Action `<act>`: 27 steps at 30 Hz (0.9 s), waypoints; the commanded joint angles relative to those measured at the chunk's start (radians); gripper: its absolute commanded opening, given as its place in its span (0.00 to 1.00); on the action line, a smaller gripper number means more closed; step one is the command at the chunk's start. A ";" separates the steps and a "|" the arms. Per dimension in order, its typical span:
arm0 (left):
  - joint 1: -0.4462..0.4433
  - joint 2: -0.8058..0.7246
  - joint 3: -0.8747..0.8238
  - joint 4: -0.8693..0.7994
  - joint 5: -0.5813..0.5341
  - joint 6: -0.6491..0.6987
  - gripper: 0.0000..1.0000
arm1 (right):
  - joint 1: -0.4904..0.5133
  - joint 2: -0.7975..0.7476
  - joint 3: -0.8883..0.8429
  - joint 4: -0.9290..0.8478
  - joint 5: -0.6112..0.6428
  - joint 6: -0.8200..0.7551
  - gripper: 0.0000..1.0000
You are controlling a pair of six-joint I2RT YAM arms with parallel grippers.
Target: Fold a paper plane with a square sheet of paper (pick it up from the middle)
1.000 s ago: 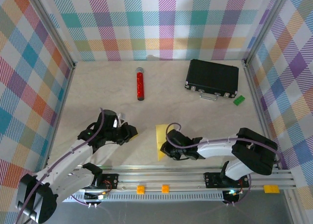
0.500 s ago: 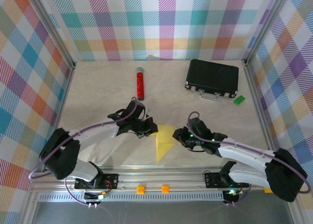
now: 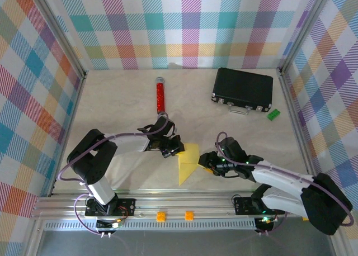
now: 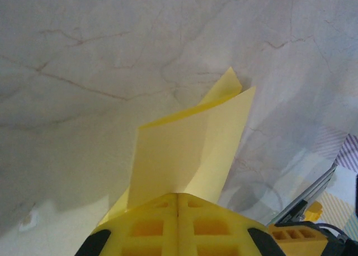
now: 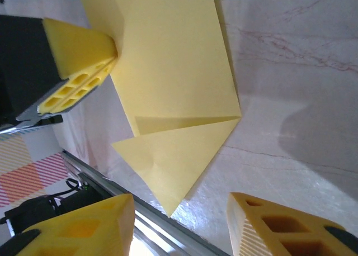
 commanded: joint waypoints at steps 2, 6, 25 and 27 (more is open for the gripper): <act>0.002 0.042 -0.010 0.055 0.005 -0.013 0.00 | -0.009 0.076 0.035 0.050 -0.054 -0.025 0.49; 0.008 0.034 -0.067 0.074 -0.005 -0.017 0.00 | -0.015 0.124 0.034 0.081 -0.057 -0.010 0.50; 0.017 0.031 -0.139 0.145 0.044 -0.022 0.00 | -0.043 0.299 0.063 0.335 -0.131 0.014 0.43; 0.017 0.030 -0.135 0.137 0.041 -0.018 0.00 | -0.048 0.308 0.074 0.338 -0.138 0.003 0.43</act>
